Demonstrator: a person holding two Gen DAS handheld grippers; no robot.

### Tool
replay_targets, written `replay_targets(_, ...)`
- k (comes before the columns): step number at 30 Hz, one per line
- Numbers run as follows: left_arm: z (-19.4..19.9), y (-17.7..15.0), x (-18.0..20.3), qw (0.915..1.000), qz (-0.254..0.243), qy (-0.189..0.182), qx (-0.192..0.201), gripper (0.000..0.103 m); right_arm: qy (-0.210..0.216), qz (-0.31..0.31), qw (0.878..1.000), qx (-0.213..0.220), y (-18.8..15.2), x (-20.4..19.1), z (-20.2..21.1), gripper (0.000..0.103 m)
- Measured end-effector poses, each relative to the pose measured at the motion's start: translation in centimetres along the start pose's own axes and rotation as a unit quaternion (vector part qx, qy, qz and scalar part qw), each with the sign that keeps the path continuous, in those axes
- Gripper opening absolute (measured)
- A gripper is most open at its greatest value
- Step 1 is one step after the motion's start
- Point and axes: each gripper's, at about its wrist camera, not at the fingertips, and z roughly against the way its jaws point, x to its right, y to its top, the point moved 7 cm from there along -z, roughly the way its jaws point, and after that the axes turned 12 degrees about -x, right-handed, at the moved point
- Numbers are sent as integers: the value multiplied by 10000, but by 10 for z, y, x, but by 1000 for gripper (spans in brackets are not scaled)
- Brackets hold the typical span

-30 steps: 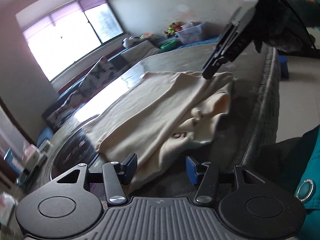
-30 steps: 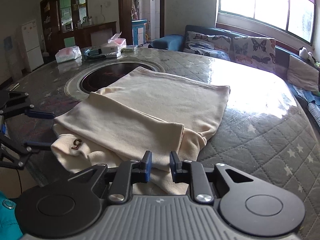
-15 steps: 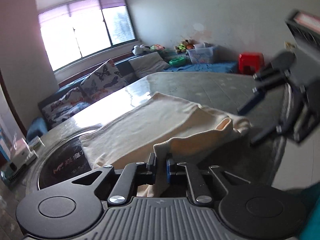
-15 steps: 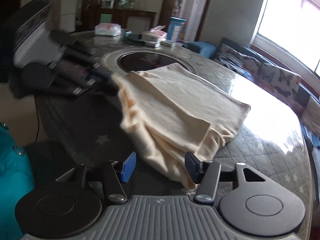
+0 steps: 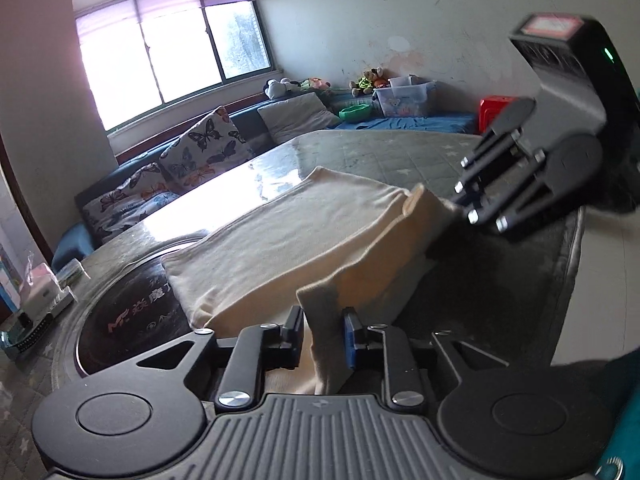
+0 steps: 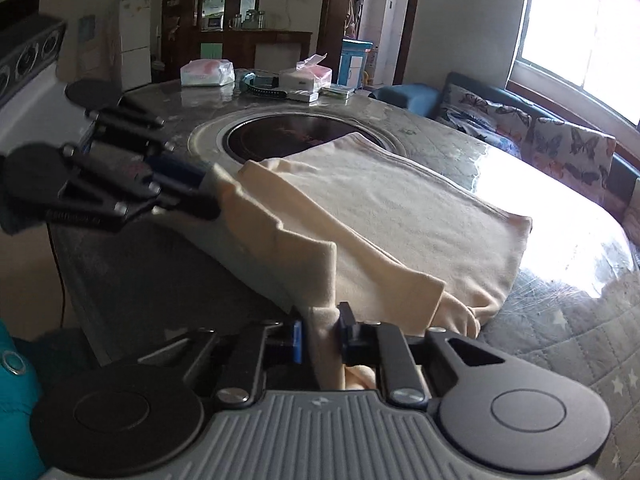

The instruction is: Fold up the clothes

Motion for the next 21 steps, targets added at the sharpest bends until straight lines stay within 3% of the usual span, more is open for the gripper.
replay_targets(1,0,-4,1,10000,-39,44,-36,35,36,-57,10000,9,2,1,2,13)
replay_targets(3,-1,-11,2,9998,-84,113,-114,41,104,-174,9998,21,6,3,3,12)
replay_targets(10,-5,-29,3,9983,-322,411,-244,40,104,-321,9993,127,20,12,5,11)
replay_targets(11,-5,-31,3,9979,-375,475,-230,37,94,-334,9993,131,20,12,5,10)
replay_targets(13,-6,-31,2,9974,-371,560,-250,20,44,-337,9993,144,20,11,4,10)
replay_targets(15,2,-28,1,9980,-303,532,-175,13,11,-372,9991,203,19,10,6,8)
replay_targets(21,24,-18,-3,9990,-92,438,62,9,-85,-383,9981,475,17,7,24,6)
